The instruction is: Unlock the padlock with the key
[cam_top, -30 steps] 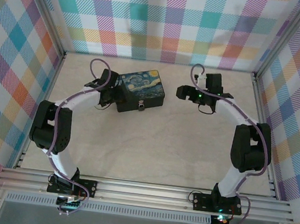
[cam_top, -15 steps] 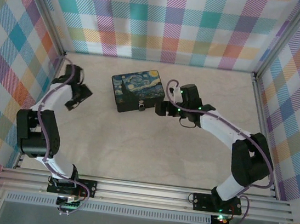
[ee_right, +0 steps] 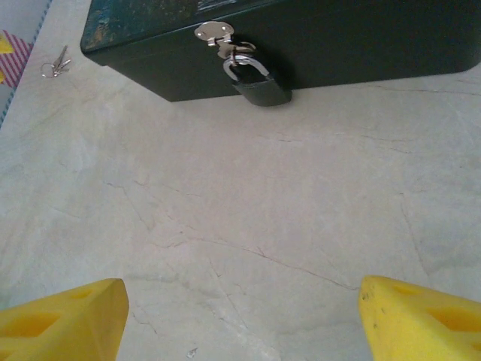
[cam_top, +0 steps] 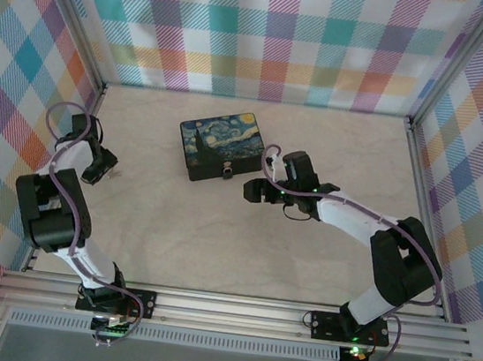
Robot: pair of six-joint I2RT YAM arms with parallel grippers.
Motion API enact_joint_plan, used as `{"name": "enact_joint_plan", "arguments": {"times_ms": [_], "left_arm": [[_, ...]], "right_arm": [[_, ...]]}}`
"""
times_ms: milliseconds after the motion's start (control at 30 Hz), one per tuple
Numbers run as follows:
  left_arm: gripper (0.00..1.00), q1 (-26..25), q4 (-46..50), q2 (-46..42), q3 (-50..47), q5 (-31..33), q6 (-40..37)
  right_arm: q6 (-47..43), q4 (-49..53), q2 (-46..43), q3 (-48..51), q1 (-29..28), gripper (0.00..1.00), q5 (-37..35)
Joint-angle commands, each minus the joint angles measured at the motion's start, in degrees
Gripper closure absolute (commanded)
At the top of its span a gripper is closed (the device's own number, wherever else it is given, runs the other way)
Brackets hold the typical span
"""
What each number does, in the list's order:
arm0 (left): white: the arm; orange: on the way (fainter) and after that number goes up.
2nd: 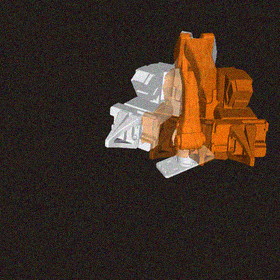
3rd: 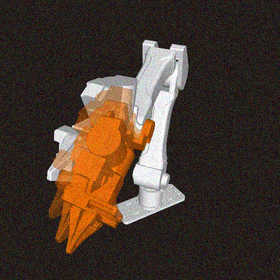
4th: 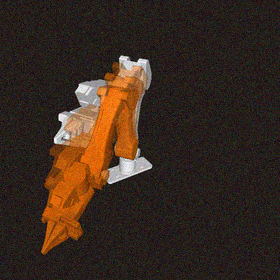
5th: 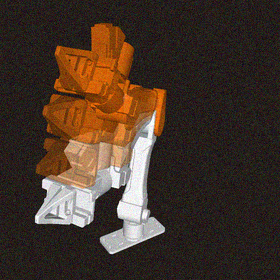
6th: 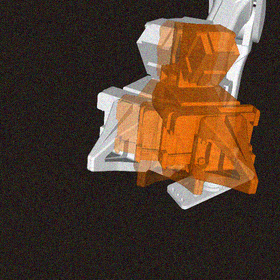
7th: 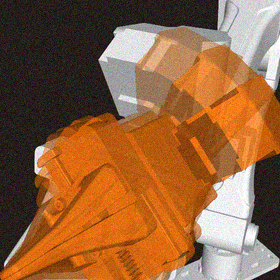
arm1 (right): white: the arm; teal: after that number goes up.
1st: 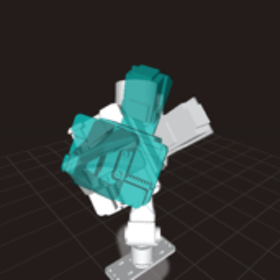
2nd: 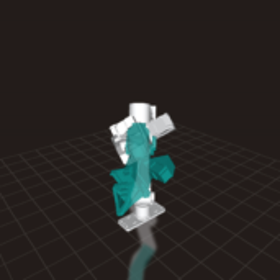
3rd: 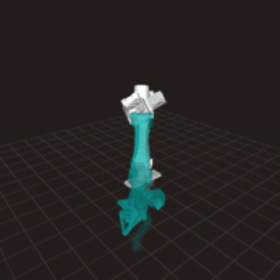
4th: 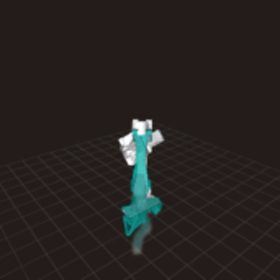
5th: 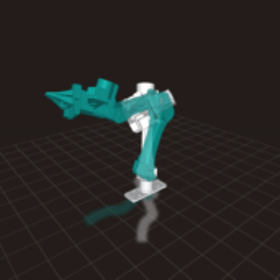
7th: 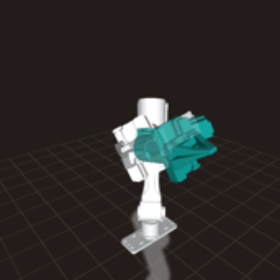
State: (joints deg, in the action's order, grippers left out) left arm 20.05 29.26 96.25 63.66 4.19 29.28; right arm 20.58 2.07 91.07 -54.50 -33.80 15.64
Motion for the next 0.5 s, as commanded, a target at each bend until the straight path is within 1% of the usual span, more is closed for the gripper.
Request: {"name": "enact_joint_plan", "arguments": {"times_ms": [0, 167, 267, 333, 467], "left_arm": [[0.5, 0.4, -3.1, 2.6, 2.1, -3.4, -3.7], [0.51, 0.5, -4.2, 5.2, 2.9, -5.8, -6.8], [0.58, 0.5, -4.6, 6.5, 2.9, -7.5, -8.5], [0.59, 0.4, -4.4, 7.0, 2.6, -7.5, -8.8], [0.6, 0.5, -4.6, 7.1, 1.4, -7.1, -9.1]], "right_arm": [[0.5, -2.3, -2.0, -0.2, -0.5, 0.2, 1.1], [1.0, -2.6, -1.2, -1.3, -1.0, 0.21, 1.1], [1.4, -2.6, -0.3, -2.1, -1.7, 0.21, 1.1], [1.2, -2.2, 0.2, -2.9, -2.0, 0.22, 1.1], [0.6, -1.0, 0.6, -4.2, -2.5, 0.22, 0.7]]}}
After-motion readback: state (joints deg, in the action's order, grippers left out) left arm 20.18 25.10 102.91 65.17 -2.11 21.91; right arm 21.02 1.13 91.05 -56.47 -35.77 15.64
